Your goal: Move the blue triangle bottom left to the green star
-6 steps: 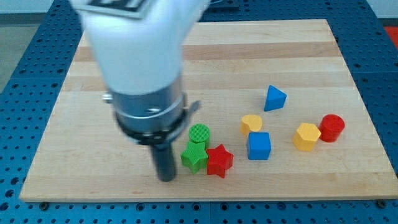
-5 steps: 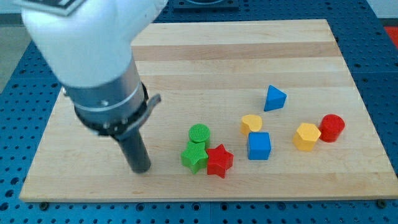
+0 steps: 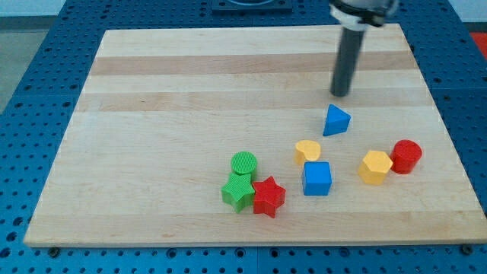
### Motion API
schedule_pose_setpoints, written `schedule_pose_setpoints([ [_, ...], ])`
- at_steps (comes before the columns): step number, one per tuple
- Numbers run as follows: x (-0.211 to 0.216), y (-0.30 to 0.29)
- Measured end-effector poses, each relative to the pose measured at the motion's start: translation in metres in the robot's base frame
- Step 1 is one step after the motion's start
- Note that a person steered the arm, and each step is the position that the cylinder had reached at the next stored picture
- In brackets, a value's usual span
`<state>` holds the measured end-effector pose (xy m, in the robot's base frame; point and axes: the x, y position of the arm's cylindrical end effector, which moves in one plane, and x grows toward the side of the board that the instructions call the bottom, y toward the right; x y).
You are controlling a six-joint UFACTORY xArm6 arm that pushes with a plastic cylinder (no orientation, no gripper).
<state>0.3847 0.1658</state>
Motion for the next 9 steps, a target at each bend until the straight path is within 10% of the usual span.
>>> schedule_pose_setpoints([
  [3,0.049,-0.078],
  [5,0.076,-0.001],
  [8,0.082,-0.145],
  [9,0.074,-0.111],
])
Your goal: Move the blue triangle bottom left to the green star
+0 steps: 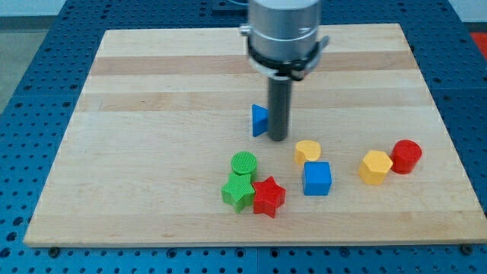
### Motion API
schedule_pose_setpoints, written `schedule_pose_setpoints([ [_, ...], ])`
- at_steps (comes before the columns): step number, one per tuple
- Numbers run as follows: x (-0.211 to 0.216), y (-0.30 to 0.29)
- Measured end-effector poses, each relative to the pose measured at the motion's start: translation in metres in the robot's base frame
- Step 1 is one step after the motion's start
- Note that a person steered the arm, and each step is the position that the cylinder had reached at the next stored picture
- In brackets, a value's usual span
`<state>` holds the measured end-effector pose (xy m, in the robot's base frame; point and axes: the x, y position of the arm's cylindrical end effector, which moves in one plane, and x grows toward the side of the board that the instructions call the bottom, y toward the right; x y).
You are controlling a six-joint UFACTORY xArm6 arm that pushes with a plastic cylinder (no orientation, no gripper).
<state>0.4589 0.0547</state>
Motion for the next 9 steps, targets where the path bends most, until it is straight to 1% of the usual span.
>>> schedule_pose_setpoints([
  [1,-0.016,0.015],
  [2,-0.02,-0.025],
  [3,-0.006,-0.09],
  [4,-0.058,-0.098],
  [5,-0.07,-0.091],
  [6,-0.069,-0.166],
  [7,-0.044,-0.213],
  [9,0.021,-0.191],
])
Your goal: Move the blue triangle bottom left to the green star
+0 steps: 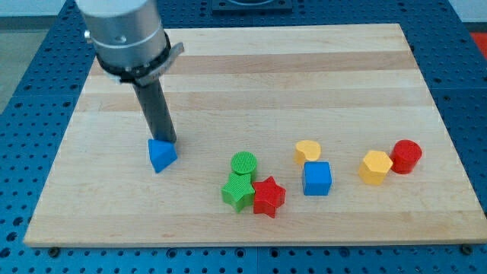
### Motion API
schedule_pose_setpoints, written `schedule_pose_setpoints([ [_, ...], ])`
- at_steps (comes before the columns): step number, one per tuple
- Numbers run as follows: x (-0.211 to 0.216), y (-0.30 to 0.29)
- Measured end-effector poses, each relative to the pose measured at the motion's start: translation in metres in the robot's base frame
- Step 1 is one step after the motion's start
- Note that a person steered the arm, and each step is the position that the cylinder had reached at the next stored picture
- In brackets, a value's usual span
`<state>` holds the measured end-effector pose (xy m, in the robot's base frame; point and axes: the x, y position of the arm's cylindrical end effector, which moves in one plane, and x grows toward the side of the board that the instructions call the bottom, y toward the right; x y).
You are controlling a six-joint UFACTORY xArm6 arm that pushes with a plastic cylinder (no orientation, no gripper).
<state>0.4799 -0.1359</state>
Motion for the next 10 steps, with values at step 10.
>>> schedule_pose_setpoints([
  [10,0.139,0.04],
])
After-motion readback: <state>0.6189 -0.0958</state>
